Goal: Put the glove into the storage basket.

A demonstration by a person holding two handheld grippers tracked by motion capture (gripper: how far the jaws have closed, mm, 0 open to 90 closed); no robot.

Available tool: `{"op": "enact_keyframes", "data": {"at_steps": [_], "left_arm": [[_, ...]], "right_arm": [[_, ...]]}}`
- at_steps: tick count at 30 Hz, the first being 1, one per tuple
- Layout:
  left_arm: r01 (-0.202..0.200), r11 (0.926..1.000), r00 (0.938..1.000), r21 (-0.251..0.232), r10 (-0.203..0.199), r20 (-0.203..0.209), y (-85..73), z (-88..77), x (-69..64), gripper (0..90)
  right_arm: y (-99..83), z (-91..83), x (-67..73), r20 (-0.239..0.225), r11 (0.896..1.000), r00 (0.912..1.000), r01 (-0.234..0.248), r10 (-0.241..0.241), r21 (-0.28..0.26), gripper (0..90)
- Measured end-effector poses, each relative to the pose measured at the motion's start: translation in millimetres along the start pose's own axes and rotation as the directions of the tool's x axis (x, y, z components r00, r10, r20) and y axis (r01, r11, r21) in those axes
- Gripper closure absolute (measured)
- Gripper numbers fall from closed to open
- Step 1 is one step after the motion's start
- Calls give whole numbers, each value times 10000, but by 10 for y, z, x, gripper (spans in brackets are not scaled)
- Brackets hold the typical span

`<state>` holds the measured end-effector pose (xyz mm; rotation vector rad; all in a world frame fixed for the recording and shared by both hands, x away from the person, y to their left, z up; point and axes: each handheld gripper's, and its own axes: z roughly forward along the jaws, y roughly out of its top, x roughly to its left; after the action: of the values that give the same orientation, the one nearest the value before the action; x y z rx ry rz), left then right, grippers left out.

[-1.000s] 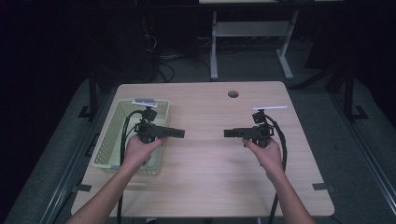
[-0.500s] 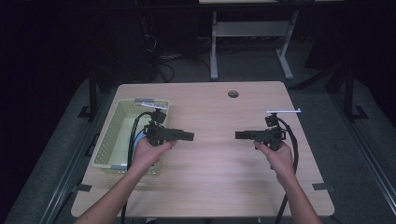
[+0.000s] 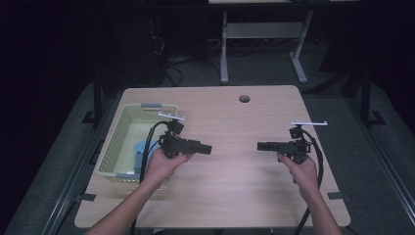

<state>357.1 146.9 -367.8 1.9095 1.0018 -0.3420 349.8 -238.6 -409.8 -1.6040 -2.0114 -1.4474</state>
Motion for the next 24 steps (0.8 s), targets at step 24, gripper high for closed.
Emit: {"op": "enact_keyframes", "data": {"at_steps": [24], "left_arm": [[-547,9976,9978,424,531,391,-180,278,-197,218]], "right_arm": [[-242,-237,-306,39,9984,9986,-518,519,-207,276]]}}
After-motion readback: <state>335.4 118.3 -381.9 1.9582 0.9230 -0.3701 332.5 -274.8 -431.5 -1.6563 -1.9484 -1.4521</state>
